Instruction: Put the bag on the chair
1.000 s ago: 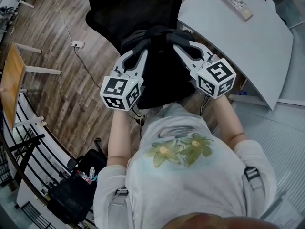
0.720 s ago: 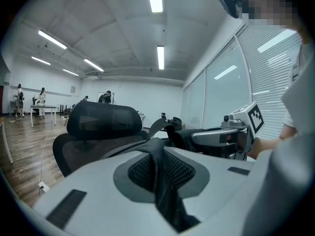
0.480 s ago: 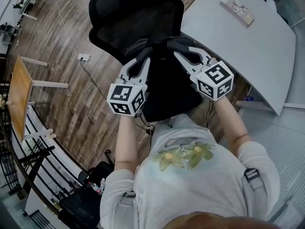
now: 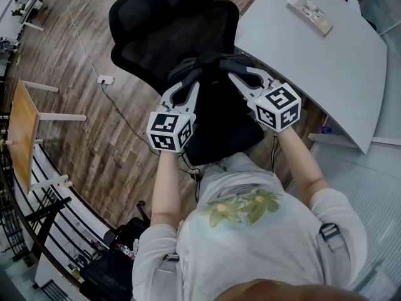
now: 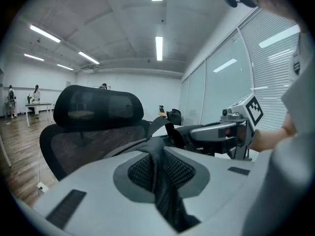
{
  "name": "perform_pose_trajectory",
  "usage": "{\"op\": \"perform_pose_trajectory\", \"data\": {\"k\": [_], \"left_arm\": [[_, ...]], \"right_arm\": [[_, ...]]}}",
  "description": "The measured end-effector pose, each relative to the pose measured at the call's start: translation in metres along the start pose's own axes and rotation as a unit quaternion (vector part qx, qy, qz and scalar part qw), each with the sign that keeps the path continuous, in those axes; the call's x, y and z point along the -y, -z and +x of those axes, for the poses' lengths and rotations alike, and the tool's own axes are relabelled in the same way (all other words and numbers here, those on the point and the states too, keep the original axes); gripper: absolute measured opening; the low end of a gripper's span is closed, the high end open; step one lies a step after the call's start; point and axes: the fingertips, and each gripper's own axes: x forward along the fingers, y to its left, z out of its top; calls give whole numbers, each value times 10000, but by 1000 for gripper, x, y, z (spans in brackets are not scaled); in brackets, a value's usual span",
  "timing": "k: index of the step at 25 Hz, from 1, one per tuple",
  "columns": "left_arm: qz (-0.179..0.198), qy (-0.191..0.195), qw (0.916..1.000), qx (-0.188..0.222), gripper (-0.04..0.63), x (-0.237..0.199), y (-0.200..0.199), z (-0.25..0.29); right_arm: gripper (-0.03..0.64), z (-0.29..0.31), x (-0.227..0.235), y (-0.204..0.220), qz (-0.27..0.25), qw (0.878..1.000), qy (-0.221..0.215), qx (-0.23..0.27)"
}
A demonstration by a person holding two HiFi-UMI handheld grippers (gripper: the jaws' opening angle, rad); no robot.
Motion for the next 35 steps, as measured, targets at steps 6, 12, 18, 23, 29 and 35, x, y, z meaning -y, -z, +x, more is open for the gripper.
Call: {"op": "perform_pose_trajectory", "data": {"k": [6,12,18,23,29,35], "left_arm": [[-146,2,9997,-212,63,-4,19,14],[-136,69,9995,-289,63,-4,28,18],[-86,54,9992,-398,63,-9,38,21],[-119,9,9985,-530,63,-15,48,22],[-214,-106,9974,-678,63,-20,65,23],[-293,-204,9960,-818,64,-25,84,27]], "right_arm": [[51,7,11,16,113,9998,25,-177],[51,8,16,27,200,9994,59,-261],[51,15,18,33,234,9993,18,-273],[51,21,17,40,173,9993,-33,-342],[51,28,15,53,126,9988,-62,-475],[51,37,13,71,102,9976,-128,-666]]}}
